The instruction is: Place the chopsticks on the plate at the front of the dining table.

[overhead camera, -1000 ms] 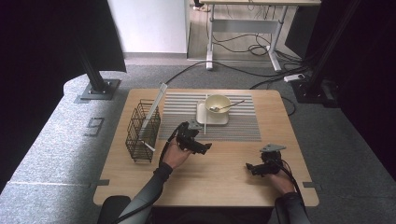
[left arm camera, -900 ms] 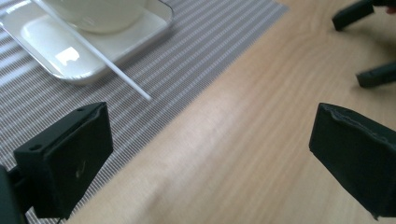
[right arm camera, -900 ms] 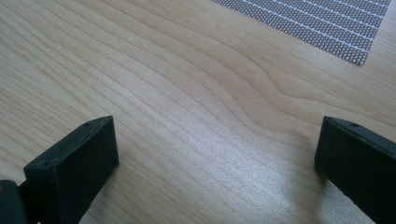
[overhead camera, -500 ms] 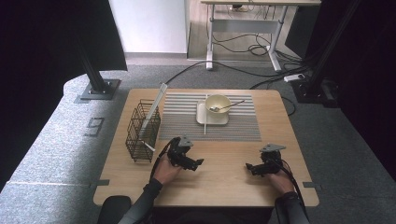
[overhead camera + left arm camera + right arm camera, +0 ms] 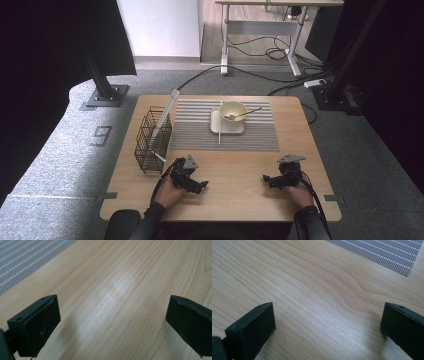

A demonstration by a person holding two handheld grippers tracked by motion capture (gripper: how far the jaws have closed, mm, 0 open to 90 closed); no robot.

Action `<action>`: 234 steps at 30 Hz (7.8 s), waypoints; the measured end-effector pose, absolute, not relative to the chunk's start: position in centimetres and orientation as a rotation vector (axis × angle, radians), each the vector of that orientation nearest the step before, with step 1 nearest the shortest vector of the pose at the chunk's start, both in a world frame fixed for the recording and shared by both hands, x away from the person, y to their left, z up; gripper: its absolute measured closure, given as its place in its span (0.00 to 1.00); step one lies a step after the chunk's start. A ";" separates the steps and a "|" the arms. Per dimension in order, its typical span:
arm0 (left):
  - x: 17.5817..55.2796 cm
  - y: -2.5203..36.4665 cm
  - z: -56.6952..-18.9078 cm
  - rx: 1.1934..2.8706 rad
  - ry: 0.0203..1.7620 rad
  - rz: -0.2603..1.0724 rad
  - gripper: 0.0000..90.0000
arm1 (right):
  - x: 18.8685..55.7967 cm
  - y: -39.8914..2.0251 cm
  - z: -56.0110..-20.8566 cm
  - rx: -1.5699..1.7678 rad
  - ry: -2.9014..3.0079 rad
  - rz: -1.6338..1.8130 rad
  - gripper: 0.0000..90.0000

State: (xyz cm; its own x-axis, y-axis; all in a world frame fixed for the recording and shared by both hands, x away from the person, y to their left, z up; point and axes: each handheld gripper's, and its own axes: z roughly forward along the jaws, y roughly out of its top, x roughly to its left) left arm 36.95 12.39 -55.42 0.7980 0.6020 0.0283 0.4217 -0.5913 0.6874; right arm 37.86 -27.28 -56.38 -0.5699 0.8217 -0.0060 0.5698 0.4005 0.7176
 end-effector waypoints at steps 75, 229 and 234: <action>37.2 12.1 -55.8 2.320 0.743 0.277 0.00 | 39.3 -12.9 -42.0 0.828 2.451 1.252 0.00; 37.0 12.2 -55.8 2.319 0.742 0.270 0.00 | 39.7 -6.4 -29.7 0.563 2.444 1.353 0.92; 37.0 12.3 -55.7 2.335 0.727 0.259 0.00 | 39.7 -8.2 -30.0 0.591 2.420 1.345 0.92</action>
